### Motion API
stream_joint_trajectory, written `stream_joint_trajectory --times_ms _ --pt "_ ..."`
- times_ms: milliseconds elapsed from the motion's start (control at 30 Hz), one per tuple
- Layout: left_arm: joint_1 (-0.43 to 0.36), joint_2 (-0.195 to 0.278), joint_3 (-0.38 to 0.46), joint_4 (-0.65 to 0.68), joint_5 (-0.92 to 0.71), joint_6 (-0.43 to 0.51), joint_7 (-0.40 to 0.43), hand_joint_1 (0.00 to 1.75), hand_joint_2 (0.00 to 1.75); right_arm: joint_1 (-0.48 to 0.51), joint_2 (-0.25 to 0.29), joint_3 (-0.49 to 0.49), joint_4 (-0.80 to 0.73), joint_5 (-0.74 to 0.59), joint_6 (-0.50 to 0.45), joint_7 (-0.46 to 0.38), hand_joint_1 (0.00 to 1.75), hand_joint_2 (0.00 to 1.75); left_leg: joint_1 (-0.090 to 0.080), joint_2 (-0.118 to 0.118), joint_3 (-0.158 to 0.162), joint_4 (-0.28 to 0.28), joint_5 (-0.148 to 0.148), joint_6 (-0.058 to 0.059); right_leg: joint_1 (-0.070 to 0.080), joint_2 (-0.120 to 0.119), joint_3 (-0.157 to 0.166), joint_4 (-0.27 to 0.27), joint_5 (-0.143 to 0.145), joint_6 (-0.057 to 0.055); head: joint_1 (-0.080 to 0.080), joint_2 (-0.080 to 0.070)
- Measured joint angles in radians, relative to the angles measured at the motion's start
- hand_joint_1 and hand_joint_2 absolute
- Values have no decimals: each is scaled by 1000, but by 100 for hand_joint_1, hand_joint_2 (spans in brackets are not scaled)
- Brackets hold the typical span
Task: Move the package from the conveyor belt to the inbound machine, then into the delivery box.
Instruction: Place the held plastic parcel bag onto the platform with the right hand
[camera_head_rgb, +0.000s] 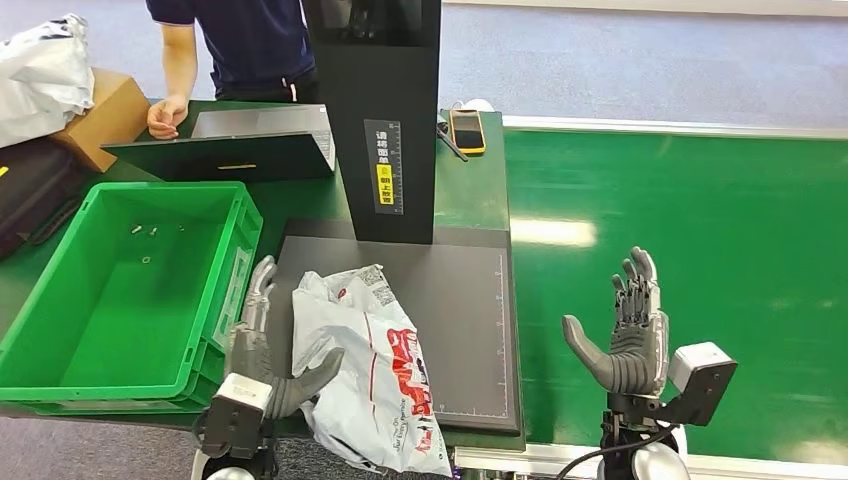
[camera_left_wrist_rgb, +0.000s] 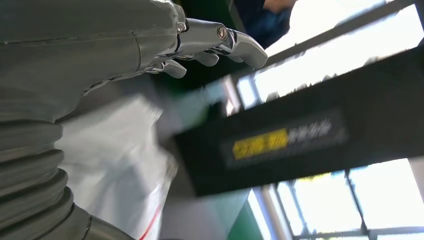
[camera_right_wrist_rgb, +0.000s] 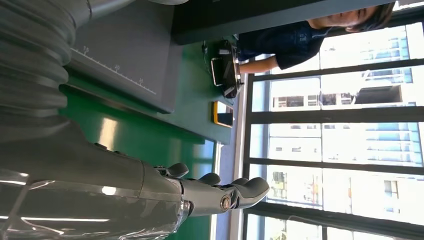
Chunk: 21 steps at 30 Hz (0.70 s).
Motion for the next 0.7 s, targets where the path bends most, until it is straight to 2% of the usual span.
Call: stream_joint_trajectory --times_ms 200,367,433,533,600,700 --pt "46 4 31 -161 -139 193 -64 0 175 78 35 -76 -85 37 32 -1 0 175 0 0 0 0 0 0 0 0 0 0 0 -1 0 0" --pt "63 14 32 -255 -221 266 -62 0 175 121 55 -118 -137 41 50 -4 0 175 0 0 1 0 0 0 0 0 1 0 0 -1 0 0" --pt "62 25 25 -271 -302 229 -6 0 175 145 67 -137 -163 41 66 -12 0 175 0 0 1 0 0 0 0 0 1 0 -1 0 0 0" --pt "49 43 -7 -269 -443 80 118 0 175 178 87 -171 -204 41 103 -24 0 175 0 0 1 0 0 0 0 0 1 0 0 0 0 0" --pt "31 53 -39 -247 -487 -10 173 0 175 189 97 -192 -223 41 126 -27 0 175 0 1 2 0 0 0 0 0 1 0 0 -1 0 0" --pt "-1 68 -87 -176 -516 -85 228 0 175 194 105 -217 -236 37 149 -27 0 175 0 1 2 0 0 0 0 0 1 0 0 -1 0 0"
